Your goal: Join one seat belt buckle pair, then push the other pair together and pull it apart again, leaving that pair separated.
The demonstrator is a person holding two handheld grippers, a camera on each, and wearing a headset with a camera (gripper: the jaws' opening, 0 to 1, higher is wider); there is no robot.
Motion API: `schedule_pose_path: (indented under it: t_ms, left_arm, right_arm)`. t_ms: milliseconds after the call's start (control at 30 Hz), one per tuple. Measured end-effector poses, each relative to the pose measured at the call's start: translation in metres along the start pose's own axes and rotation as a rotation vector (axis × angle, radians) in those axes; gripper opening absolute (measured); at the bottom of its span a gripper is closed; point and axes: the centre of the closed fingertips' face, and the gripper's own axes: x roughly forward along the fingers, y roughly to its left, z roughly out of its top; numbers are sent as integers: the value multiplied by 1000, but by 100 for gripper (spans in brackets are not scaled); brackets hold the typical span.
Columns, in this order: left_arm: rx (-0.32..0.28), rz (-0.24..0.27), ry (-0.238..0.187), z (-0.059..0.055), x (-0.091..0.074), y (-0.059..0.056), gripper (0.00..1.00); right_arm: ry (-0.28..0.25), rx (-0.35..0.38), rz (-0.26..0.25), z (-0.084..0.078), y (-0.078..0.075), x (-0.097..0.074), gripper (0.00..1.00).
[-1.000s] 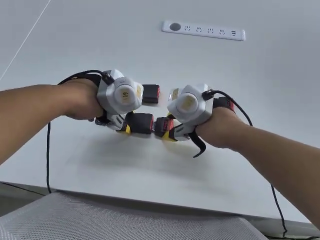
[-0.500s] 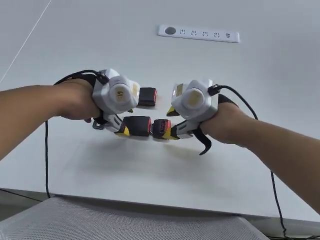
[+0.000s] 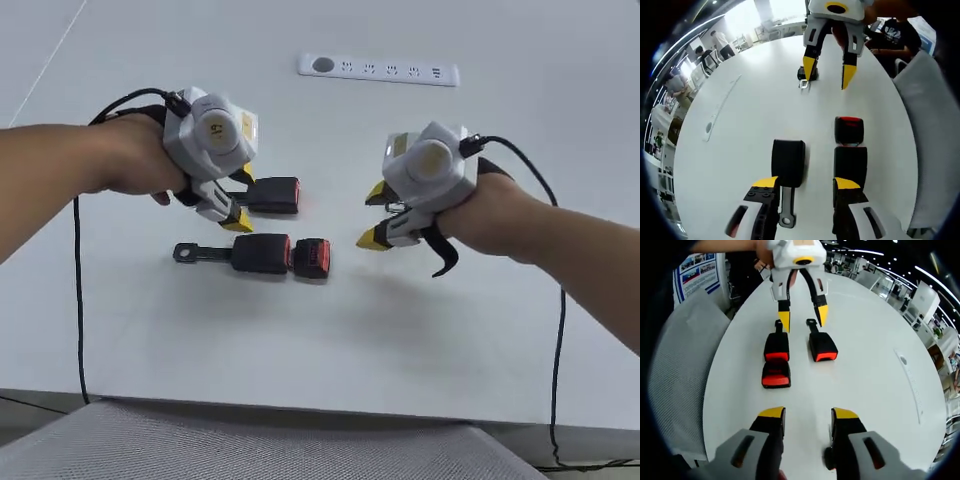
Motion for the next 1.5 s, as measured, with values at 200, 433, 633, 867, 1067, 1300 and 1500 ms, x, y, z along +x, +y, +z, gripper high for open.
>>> schedule_pose_path:
  t_ms: [200,433,633,867,1067,1300,1500]
  left_arm:
    - [-12,16,-8,4,6,20,44]
    - [-34,-8,-2,-3,20,29,44]
    - [-31,-26,-10,-2,29,31,39]
    - [-4,-64,11,-4,38,25,33]
    - [8,-78,10,-4,39,23,33]
    - [82,-64,33,-7,40,23,32]
    - [75,-70,40,-7,41,23,32]
  right_arm:
    - [48,10,-28,-33,-23,-12,37]
    - [79,67,-49,-71,-46,-24,36]
    - [115,40,-15,-82,-45,-21,37]
    - [143,35,36,-87,-45,-9,36]
    - [164,15,60,-92,-46,-6,35]
    - [164,-11,78,-94,-48,-4,34]
    - [178,-29,73,-91,-47,-3,34]
